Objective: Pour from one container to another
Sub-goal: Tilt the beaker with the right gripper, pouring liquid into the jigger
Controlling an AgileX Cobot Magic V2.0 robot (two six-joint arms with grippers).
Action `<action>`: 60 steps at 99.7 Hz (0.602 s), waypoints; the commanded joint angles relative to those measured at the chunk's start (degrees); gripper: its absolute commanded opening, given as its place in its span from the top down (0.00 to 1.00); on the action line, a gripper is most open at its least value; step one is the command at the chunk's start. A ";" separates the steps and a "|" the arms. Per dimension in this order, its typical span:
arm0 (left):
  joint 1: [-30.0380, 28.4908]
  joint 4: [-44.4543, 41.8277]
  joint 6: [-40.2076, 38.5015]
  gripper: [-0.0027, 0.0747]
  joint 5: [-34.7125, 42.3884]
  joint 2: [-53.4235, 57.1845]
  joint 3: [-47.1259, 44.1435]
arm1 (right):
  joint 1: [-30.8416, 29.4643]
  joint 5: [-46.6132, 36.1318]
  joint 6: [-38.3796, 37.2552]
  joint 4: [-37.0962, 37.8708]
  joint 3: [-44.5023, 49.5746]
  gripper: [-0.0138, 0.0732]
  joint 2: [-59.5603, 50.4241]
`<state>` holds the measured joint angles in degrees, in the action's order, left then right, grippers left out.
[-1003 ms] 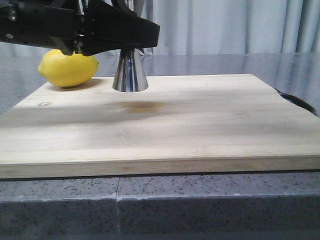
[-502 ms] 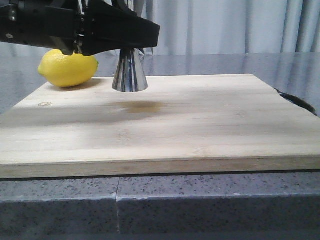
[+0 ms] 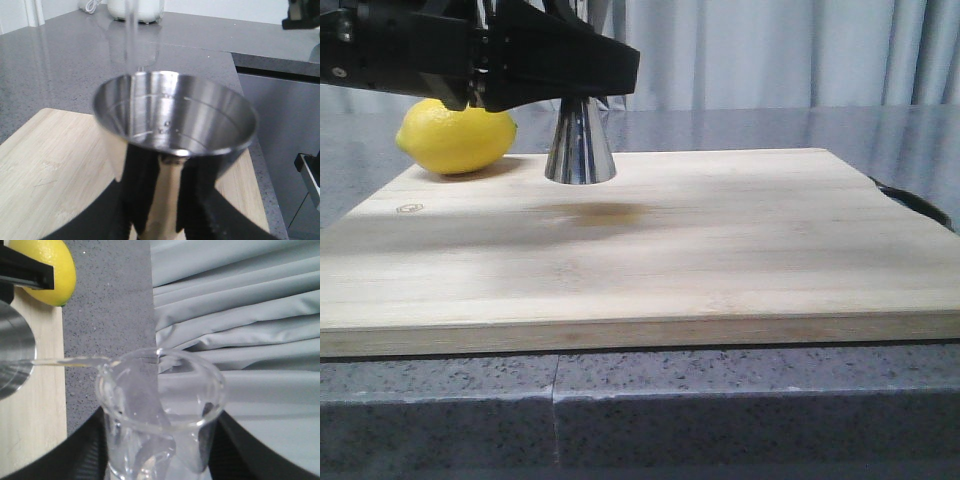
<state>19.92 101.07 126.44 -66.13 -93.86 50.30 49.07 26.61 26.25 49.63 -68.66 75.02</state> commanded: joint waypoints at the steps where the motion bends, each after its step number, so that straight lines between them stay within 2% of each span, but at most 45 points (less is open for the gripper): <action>1: 0.44 4.91 -0.07 0.72 -5.62 2.55 1.16 | 0.04 -3.25 0.27 2.61 -2.18 0.54 -1.39; 60: 0.44 4.91 -0.07 0.72 -5.62 2.55 1.16 | 0.14 -3.25 0.27 4.55 -2.18 0.54 -1.39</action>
<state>19.92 101.07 126.44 -66.13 -93.86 50.30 49.07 26.50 26.25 51.64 -68.66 75.02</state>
